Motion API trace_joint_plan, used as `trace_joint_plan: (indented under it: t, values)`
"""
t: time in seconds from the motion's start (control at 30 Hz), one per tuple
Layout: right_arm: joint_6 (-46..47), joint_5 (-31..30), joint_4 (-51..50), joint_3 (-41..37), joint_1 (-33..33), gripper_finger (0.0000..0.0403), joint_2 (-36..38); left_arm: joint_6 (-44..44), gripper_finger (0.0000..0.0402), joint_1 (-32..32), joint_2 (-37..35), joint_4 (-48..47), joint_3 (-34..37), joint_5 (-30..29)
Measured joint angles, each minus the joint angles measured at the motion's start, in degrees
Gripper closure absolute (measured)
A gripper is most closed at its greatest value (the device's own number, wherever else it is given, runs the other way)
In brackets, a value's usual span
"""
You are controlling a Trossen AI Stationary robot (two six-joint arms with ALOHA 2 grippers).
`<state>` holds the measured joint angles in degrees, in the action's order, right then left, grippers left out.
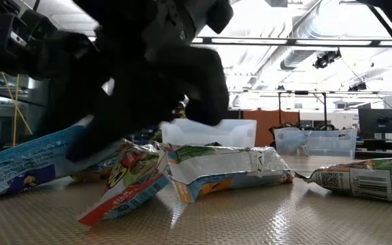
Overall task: Pick and place Granola Bars by type
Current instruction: Put the blue granola bar in the left transparent bin
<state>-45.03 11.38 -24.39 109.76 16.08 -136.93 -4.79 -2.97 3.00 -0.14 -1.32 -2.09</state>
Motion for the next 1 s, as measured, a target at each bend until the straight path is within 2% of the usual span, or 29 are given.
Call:
trace_joint_plan:
  t: [0.67,1.0]
  values:
    - [3.0,-0.3,1.4,0.0,0.0,0.0203,-1.5,0.0,0.0400,0.0,0.0,0.0,0.0,0.0]
    - [3.1,-0.3,-0.8,0.0,0.0,0.0241,-1.5,0.0,0.0400,0.0,0.0,0.0,0.0,0.0]
